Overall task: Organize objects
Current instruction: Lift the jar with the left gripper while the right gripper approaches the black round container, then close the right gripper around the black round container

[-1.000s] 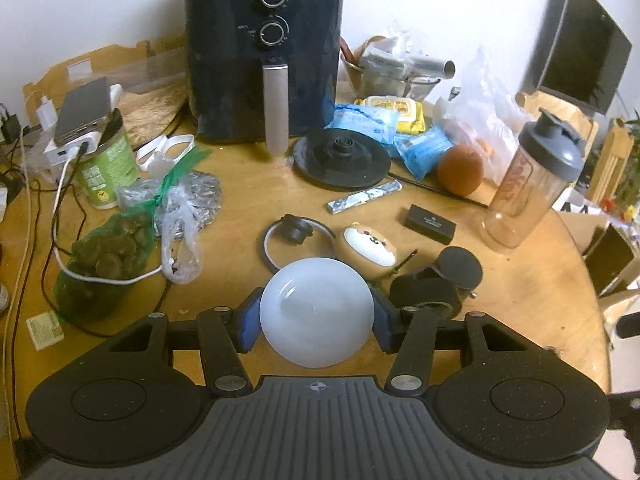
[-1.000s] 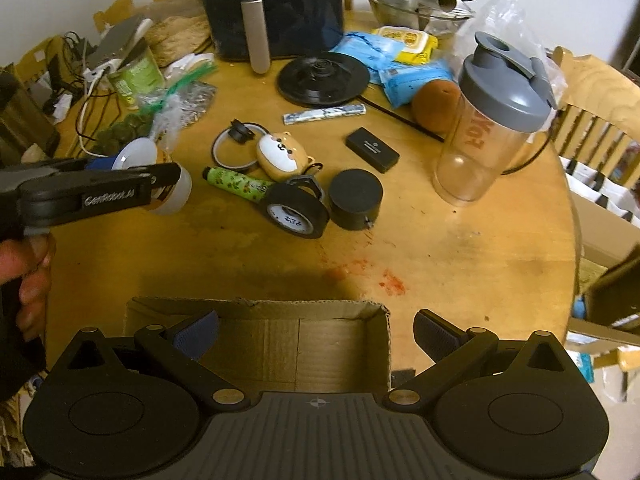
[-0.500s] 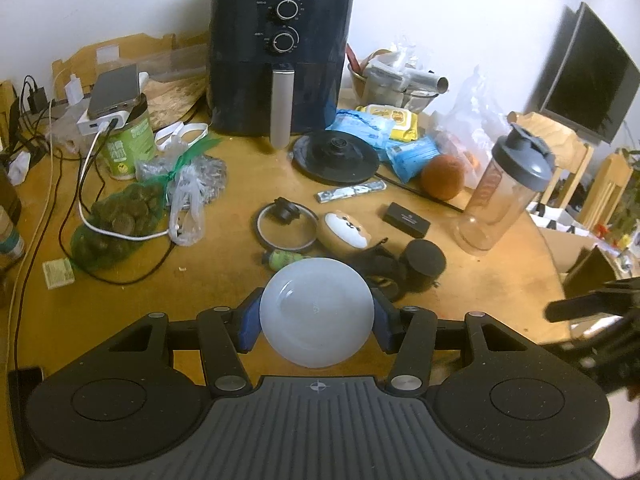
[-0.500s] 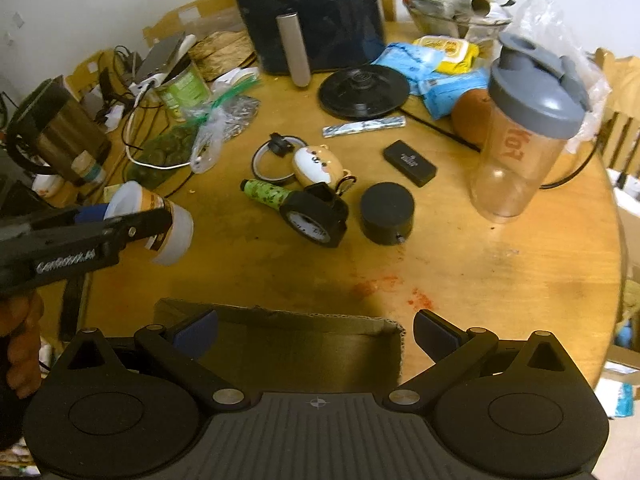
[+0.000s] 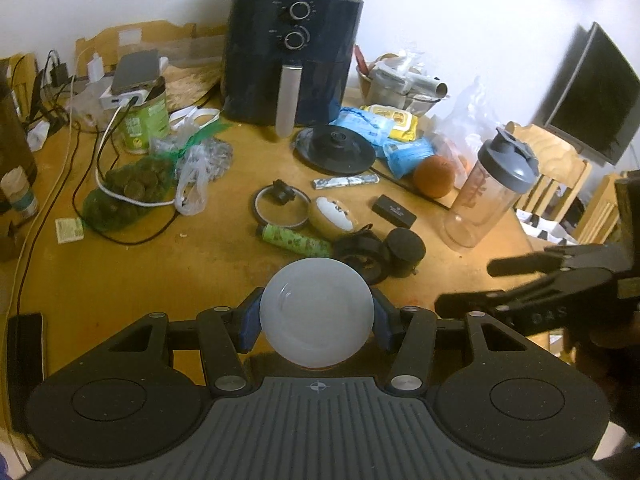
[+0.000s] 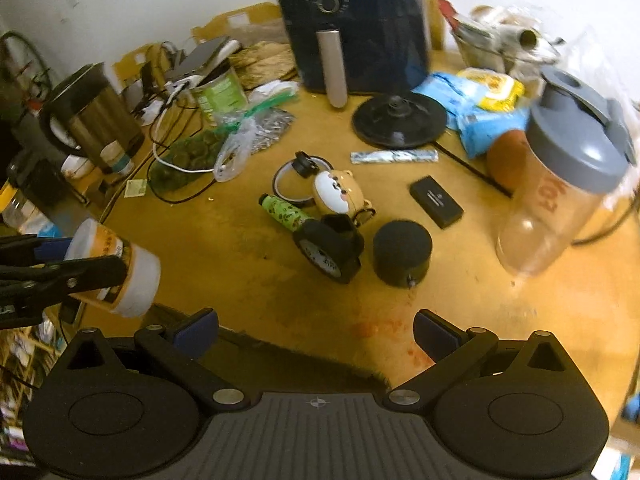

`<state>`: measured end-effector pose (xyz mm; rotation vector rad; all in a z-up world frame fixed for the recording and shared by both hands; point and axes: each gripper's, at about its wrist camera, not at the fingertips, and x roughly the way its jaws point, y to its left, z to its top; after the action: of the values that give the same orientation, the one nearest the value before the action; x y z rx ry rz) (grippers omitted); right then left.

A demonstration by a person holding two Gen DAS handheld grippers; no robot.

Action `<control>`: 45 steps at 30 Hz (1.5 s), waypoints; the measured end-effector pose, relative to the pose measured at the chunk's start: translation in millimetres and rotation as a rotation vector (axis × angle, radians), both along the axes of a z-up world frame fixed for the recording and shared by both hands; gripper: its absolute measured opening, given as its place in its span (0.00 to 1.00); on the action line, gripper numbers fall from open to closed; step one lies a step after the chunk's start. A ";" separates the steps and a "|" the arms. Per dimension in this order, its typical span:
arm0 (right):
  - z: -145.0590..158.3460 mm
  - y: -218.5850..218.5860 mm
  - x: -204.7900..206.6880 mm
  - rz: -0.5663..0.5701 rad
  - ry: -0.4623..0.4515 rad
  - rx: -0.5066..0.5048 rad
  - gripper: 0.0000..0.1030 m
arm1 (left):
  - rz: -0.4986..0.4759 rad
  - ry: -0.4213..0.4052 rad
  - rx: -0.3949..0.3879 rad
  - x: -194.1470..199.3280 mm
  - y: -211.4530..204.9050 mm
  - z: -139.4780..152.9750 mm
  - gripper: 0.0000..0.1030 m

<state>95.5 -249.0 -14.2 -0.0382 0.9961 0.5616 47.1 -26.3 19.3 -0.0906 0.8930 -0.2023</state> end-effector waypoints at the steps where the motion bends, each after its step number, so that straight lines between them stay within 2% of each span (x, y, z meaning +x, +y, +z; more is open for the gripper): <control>1: -1.5 0.7 2.2 0.015 -0.011 -0.006 1.00 | 0.008 0.002 -0.002 -2.2 -0.3 -0.1 0.51; 6: -7.0 4.5 14.3 0.092 -0.081 -0.028 0.99 | 0.030 0.006 -0.008 -9.9 -3.3 0.9 0.51; 10: -16.0 6.1 27.7 0.121 -0.100 -0.038 0.99 | 0.041 0.012 -0.007 -14.1 -6.4 0.3 0.51; 16: -29.4 7.1 48.8 0.112 -0.131 -0.067 0.93 | 0.066 0.015 -0.006 -16.2 -3.8 0.4 0.51; 22: -44.4 2.9 72.3 0.046 -0.111 -0.101 0.84 | 0.095 0.013 -0.011 -13.7 1.4 1.3 0.51; 26: -55.9 8.1 82.3 0.043 -0.117 -0.149 0.82 | 0.097 0.015 -0.012 -11.5 3.6 1.3 0.51; 31: -78.2 17.0 94.5 0.023 -0.096 -0.219 0.70 | 0.095 0.016 -0.007 -11.2 6.3 2.4 0.51; 36: -97.7 19.7 101.2 0.003 -0.049 -0.213 0.61 | 0.085 0.022 -0.007 -15.5 8.4 2.4 0.51; 37: -99.1 20.9 100.6 0.003 -0.046 -0.212 0.58 | 0.083 0.024 -0.009 -16.6 9.3 2.4 0.51; 41: -98.2 20.8 98.0 -0.026 -0.044 -0.215 0.58 | 0.085 0.035 -0.017 -20.6 11.4 0.8 0.51; 45: -85.4 13.9 90.6 -0.030 -0.060 -0.190 0.58 | 0.081 0.045 -0.027 -24.4 14.0 -1.5 0.51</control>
<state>186.1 -235.2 -99.6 -0.2075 0.9873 0.4347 22.7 -12.3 17.8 -0.1566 0.9296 -0.1374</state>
